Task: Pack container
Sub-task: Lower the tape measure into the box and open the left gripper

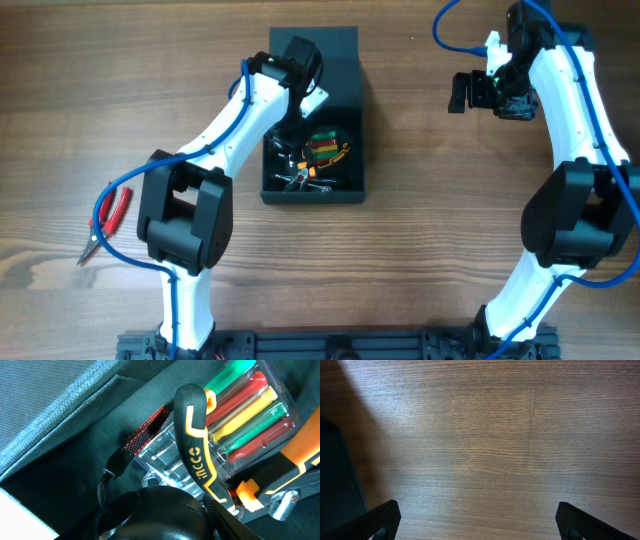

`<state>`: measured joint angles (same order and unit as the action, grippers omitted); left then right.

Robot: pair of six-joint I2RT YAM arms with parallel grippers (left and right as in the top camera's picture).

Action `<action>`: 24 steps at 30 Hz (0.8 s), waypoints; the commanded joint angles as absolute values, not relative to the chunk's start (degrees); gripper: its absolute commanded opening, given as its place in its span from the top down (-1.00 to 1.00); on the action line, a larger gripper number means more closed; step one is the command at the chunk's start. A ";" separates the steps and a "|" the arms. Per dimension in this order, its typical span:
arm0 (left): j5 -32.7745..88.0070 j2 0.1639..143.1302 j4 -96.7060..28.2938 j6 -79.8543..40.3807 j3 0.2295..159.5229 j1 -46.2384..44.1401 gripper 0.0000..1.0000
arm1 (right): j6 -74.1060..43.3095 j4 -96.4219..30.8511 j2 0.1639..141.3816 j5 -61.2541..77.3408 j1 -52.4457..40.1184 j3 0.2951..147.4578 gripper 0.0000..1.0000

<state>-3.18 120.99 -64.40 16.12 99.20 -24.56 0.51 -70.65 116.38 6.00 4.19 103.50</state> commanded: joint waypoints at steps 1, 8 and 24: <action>-2.07 121.84 -64.79 15.86 99.22 -22.81 0.18 | 1.48 -70.83 116.95 6.87 4.21 103.37 -1.00; -2.00 121.84 -64.97 15.86 99.22 -22.70 -0.97 | 1.45 -71.07 116.95 6.87 4.21 103.37 -1.00; -2.22 118.72 -64.97 15.86 99.24 -22.76 -0.99 | 1.45 -71.16 116.95 6.87 4.21 103.37 -1.00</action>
